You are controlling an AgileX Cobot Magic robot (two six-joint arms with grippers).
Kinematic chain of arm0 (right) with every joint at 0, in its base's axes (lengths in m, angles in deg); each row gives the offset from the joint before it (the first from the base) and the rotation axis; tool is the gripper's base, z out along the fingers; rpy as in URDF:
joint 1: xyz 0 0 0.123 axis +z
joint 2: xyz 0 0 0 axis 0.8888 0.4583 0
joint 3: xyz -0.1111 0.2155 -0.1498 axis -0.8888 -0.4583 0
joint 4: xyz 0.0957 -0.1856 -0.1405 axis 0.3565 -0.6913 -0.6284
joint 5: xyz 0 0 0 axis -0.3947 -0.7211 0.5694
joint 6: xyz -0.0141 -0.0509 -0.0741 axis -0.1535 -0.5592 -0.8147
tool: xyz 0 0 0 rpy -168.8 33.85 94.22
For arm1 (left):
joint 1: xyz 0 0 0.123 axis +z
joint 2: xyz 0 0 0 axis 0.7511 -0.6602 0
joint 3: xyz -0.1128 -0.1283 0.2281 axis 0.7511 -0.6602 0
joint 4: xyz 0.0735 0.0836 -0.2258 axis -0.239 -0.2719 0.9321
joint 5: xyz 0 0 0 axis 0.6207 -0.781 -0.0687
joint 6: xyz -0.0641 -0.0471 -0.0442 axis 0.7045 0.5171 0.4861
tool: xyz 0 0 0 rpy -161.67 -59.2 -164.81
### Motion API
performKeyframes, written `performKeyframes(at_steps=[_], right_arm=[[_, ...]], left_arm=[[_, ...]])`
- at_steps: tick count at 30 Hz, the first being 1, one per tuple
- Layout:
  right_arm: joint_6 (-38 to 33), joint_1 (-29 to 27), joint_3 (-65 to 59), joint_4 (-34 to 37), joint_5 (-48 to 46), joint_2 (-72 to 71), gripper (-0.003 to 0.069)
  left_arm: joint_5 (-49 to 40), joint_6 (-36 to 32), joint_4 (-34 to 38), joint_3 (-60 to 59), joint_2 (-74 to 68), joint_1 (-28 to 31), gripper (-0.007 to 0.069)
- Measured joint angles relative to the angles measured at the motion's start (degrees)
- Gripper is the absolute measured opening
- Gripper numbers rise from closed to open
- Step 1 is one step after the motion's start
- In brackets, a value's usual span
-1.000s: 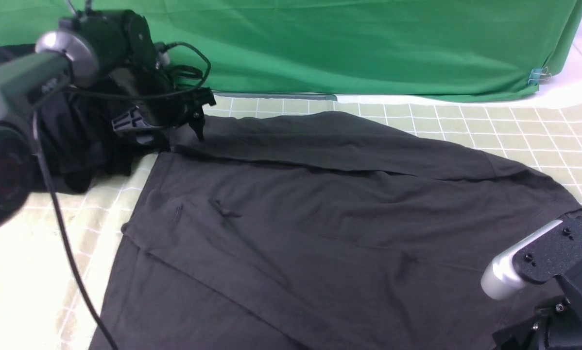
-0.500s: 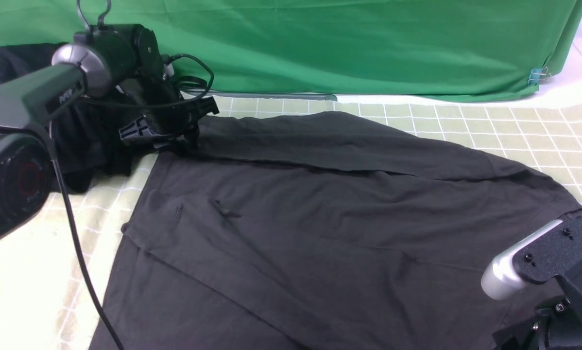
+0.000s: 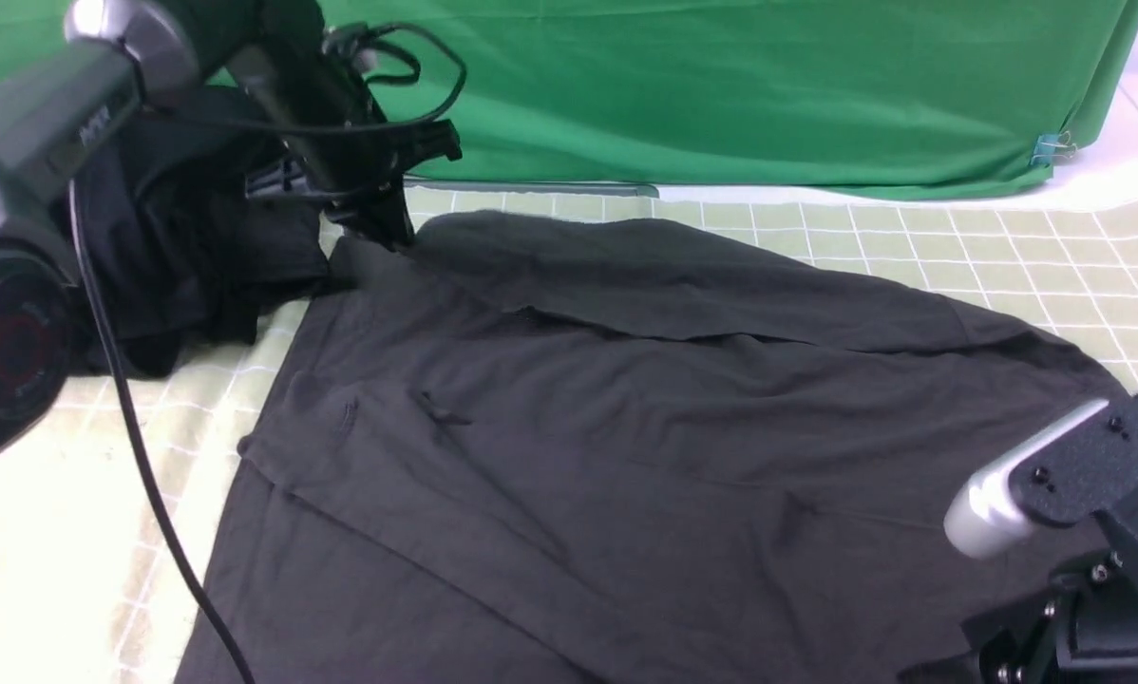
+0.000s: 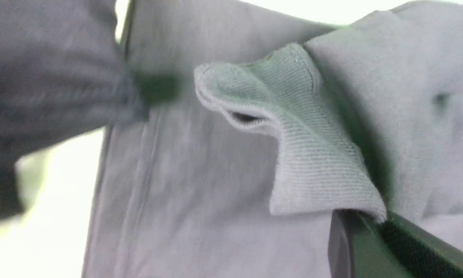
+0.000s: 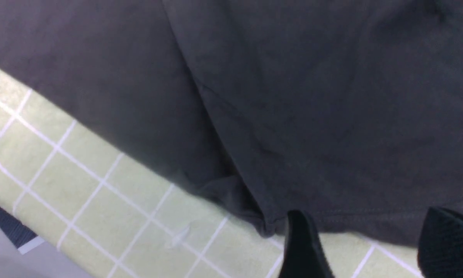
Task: Fold a long-sleeved shirt over a green coffee tablecloth.
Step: 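Fold the left side of the dark shirt inward over its body with the left gripper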
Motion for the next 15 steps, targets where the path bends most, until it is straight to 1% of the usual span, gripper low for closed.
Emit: performKeyframes(at_steps=[2,7,11,15], right_arm=[[0.0,0.0,0.62,-0.34,0.19,0.0,0.0388],[0.04,0.0,0.95,-1.24,0.06,0.0,0.0388],[0.69,0.0,0.95,-1.46,-0.06,0.0,0.0388],[1.02,0.0,0.95,-1.52,-0.13,0.0,0.0388]], left_arm=[[-0.59,-0.28,-2.89,-1.44,1.97,-1.01,0.0015],[-0.53,-0.41,-4.82,-7.9,7.22,-2.39,0.0015],[-0.71,1.69,-9.22,-19.61,14.38,-3.11,0.0015],[-0.94,3.08,-10.77,-27.8,18.54,-3.11,0.0015]])
